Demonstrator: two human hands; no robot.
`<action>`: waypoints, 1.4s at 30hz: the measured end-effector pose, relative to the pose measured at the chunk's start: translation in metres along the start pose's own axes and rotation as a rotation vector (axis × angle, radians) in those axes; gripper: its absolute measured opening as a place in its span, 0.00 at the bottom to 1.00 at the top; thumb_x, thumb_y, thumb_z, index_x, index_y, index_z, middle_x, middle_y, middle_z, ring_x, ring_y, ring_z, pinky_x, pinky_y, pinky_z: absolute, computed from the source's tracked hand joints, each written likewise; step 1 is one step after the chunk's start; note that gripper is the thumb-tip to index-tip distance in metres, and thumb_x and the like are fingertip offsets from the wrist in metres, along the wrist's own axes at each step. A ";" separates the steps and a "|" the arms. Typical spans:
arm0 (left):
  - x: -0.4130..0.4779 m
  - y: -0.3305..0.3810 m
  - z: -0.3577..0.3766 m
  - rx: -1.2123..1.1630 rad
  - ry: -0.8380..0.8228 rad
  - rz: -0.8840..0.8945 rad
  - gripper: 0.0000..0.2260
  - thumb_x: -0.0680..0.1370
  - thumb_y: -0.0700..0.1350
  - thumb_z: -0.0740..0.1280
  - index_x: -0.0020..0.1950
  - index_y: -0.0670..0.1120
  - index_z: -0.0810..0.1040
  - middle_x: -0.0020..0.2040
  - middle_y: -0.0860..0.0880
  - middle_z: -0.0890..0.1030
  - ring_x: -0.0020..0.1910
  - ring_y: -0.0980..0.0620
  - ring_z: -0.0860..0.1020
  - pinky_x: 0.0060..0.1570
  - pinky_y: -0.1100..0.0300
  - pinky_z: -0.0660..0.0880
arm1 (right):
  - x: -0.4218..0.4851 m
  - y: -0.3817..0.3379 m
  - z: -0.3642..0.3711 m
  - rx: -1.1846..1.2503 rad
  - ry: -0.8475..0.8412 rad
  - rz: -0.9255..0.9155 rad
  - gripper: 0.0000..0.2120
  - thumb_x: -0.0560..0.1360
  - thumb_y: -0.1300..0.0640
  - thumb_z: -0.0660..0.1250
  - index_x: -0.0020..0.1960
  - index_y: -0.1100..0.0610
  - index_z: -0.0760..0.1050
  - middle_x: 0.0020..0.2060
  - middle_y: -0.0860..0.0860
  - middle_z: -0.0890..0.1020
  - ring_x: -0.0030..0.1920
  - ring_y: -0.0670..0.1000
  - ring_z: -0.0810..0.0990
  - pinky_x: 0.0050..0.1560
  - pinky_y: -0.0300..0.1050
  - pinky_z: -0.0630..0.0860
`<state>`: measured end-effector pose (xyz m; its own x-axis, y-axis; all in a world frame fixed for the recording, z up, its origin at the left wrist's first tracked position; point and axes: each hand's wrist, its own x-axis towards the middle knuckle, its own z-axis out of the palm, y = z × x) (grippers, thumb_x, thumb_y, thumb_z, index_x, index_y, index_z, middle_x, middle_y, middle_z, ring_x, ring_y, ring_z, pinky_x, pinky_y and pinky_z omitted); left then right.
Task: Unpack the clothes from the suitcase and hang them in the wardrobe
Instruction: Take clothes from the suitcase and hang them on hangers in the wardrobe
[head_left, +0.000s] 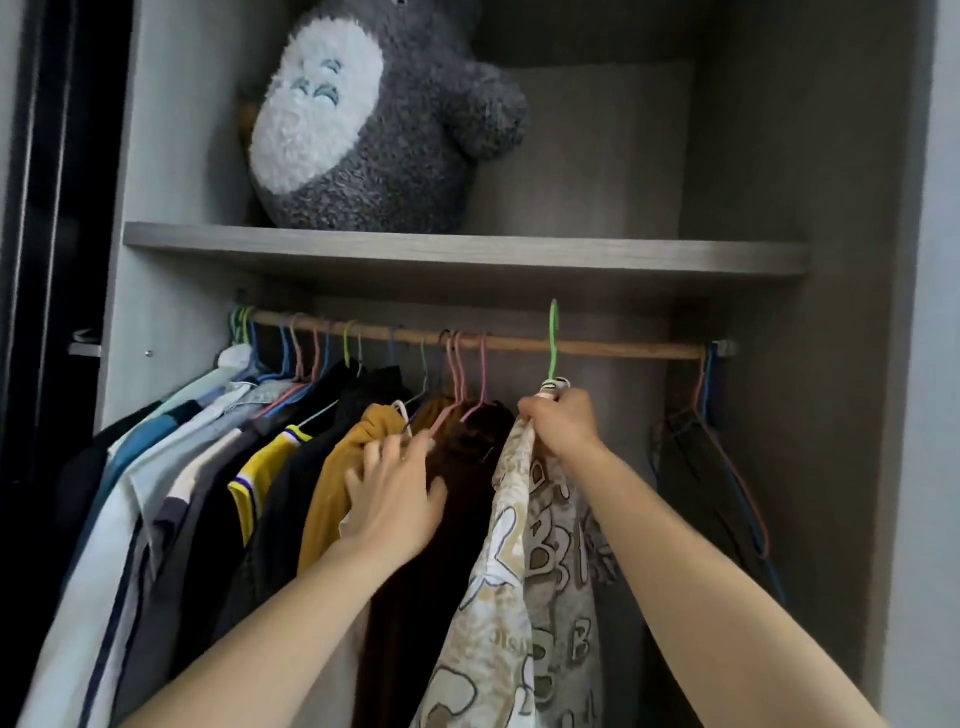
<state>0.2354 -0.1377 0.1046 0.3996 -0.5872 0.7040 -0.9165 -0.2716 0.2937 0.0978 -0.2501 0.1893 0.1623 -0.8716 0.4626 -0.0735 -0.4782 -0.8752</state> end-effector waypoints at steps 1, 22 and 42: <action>0.005 -0.003 0.003 0.031 -0.020 -0.012 0.25 0.80 0.55 0.59 0.76 0.54 0.57 0.71 0.51 0.64 0.70 0.47 0.59 0.65 0.47 0.61 | 0.012 0.001 0.003 -0.004 0.009 -0.011 0.05 0.67 0.60 0.71 0.37 0.58 0.75 0.33 0.53 0.78 0.37 0.54 0.79 0.38 0.46 0.74; 0.001 -0.032 0.039 -0.009 -0.055 0.149 0.24 0.83 0.52 0.54 0.79 0.51 0.54 0.77 0.53 0.60 0.76 0.53 0.51 0.72 0.59 0.56 | 0.075 0.054 0.065 -0.349 -0.152 -0.040 0.12 0.71 0.50 0.71 0.43 0.59 0.79 0.44 0.57 0.83 0.49 0.59 0.82 0.46 0.48 0.76; -0.350 -0.218 -0.055 0.200 -0.267 -0.716 0.24 0.77 0.41 0.61 0.72 0.36 0.66 0.72 0.35 0.66 0.69 0.36 0.65 0.68 0.45 0.62 | -0.299 0.110 0.202 -0.442 -0.898 -0.575 0.10 0.77 0.57 0.63 0.55 0.61 0.70 0.54 0.56 0.72 0.52 0.57 0.73 0.46 0.51 0.72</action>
<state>0.2945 0.1692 -0.1707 0.9053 -0.3740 0.2015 -0.4242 -0.7699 0.4767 0.2395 -0.0202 -0.0742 0.9119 -0.2068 0.3544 -0.0711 -0.9303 -0.3598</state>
